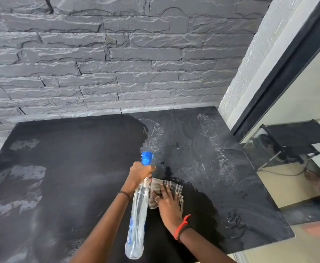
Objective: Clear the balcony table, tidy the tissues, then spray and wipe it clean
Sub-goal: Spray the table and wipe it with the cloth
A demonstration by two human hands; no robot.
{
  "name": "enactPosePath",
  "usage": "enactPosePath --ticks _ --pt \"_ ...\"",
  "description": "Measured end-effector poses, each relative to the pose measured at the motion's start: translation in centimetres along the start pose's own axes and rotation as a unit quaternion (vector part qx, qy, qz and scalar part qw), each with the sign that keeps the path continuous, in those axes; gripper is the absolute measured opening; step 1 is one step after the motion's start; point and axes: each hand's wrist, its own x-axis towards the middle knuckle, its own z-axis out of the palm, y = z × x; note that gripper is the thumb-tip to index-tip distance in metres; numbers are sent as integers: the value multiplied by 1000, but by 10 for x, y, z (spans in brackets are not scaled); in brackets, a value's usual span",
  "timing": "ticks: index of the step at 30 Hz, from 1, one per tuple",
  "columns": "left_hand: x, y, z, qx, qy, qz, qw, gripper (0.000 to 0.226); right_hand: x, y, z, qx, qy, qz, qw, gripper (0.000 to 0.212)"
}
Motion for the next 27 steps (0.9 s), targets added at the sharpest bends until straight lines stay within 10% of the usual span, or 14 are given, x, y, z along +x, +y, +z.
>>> enactPosePath --ticks 12,27 --pt "28 -7 -34 -66 47 -26 996 22 98 70 -40 9 23 40 999 64" --pt "43 1 -53 -50 70 -20 996 23 64 -25 -5 -16 0 -25 1000 40"
